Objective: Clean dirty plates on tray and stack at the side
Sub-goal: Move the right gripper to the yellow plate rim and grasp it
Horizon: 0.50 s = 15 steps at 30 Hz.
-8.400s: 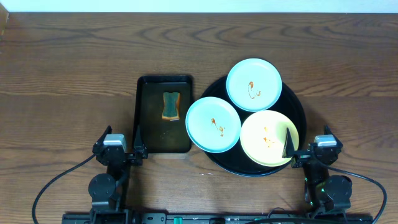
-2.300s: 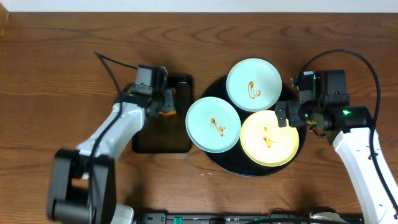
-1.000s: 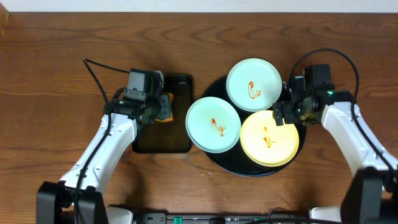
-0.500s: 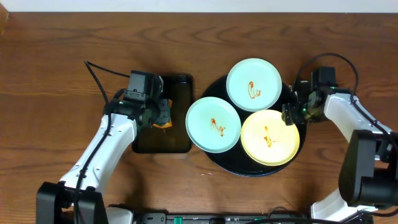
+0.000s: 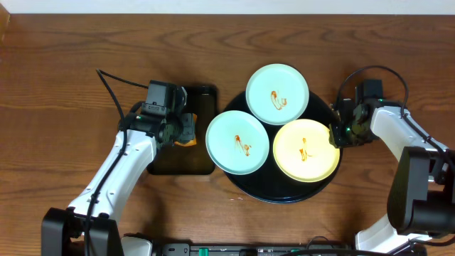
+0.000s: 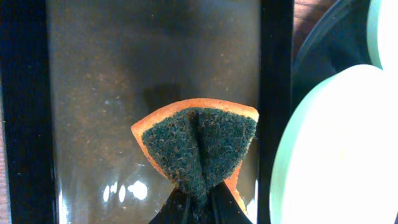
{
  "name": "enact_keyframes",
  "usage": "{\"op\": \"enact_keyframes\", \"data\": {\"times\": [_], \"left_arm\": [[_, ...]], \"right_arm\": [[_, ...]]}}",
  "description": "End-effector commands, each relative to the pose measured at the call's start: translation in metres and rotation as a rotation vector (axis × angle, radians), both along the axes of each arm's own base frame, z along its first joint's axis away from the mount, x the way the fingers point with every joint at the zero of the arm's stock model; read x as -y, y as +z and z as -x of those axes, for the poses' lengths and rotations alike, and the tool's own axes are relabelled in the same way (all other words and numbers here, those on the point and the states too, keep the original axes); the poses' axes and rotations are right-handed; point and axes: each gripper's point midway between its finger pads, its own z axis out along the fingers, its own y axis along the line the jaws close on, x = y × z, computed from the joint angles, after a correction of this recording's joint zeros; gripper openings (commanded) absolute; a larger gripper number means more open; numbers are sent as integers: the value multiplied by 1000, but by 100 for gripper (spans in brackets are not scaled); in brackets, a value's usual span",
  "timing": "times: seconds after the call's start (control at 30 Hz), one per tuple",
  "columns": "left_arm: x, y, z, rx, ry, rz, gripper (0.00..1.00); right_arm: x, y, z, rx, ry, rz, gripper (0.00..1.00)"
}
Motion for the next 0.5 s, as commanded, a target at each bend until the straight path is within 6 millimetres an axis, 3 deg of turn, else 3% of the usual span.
{"op": "enact_keyframes", "data": {"times": [0.0, 0.13, 0.47], "left_arm": [[2, 5, 0, 9, 1, 13, 8], [2, 5, 0, 6, 12, 17, 8], [3, 5, 0, 8, 6, 18, 8]], "right_arm": [[-14, 2, -3, -2, 13, -68, 20], [-11, 1, 2, -21, 10, -51, 1], [-2, 2, 10, -68, -52, -2, 1]]}}
